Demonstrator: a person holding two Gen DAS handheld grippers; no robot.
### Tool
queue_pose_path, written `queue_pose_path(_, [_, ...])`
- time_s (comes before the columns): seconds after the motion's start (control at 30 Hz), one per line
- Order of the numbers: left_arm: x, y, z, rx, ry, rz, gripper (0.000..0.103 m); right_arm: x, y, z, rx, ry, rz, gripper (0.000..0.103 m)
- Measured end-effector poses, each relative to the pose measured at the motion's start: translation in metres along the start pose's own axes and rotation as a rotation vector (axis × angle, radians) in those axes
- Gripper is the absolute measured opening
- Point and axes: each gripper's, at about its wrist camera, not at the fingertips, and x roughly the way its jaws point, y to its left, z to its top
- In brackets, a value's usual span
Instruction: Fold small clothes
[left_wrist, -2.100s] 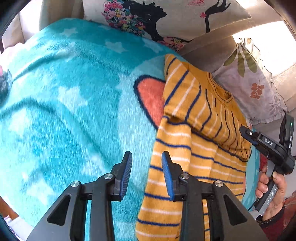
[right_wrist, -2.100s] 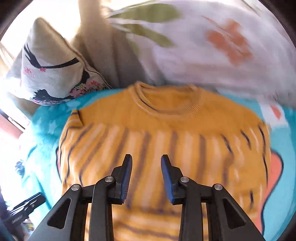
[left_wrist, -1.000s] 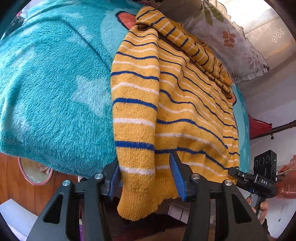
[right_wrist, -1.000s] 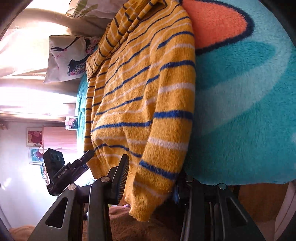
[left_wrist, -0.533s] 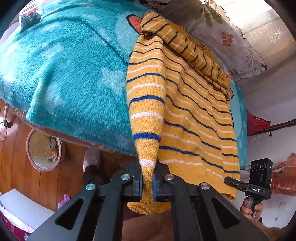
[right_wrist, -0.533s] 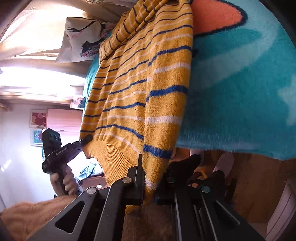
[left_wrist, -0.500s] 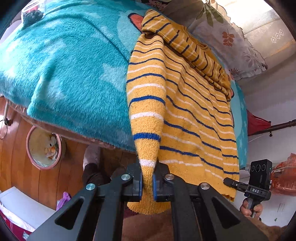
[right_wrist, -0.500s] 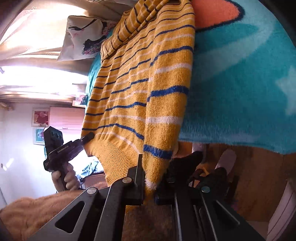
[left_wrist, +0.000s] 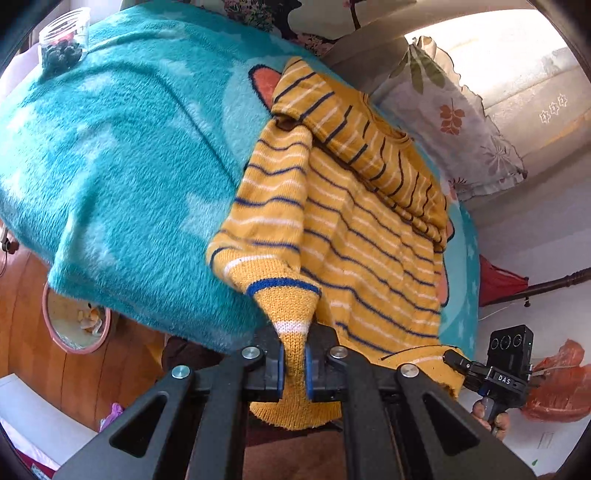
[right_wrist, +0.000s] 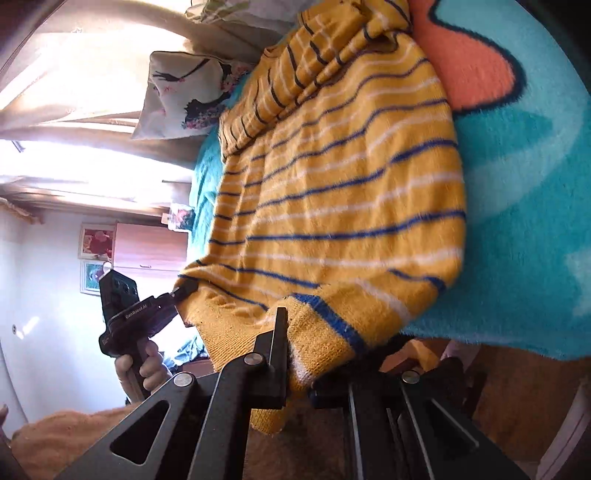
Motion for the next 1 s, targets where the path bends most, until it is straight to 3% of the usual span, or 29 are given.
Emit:
queue_pose_path(0.23, [0.030, -0.032, 0.101, 0.041, -0.038, -0.033, 0.007, 0.005, 0.029, 0.106, -0.008, -0.167, -0.019, 0.008])
queue_pose_path(0.43, [0.091, -0.049, 0.189, 0.021, 0.011, -0.061, 0.007, 0.015, 0.026, 0.193, 0.075, -0.258, -0.036, 0.008])
queue_pose_path(0.6, [0.138, -0.053, 0.234, 0.012, 0.085, -0.080, 0.008, 0.030, -0.005, 0.241, 0.187, -0.271, -0.046, 0.008])
queue_pose_path(0.73, [0.158, -0.044, 0.258, -0.053, 0.134, -0.222, 0.014, 0.039, -0.037, 0.260, 0.315, -0.277, 0.008, 0.011])
queue_pose_path(0.87, [0.164, -0.023, 0.276, -0.203, 0.133, -0.402, 0.029, 0.037, -0.062, 0.268, 0.432, -0.334, 0.138, 0.026])
queue_pose_path(0.93, [0.166, -0.013, 0.280, -0.270, 0.120, -0.434, 0.030, 0.036, -0.072, 0.272, 0.489, -0.374, 0.209, 0.040])
queue_pose_path(1.0, [0.164, -0.006, 0.286, -0.303, 0.095, -0.441, 0.033, 0.031, -0.078, 0.275, 0.529, -0.418, 0.245, 0.047])
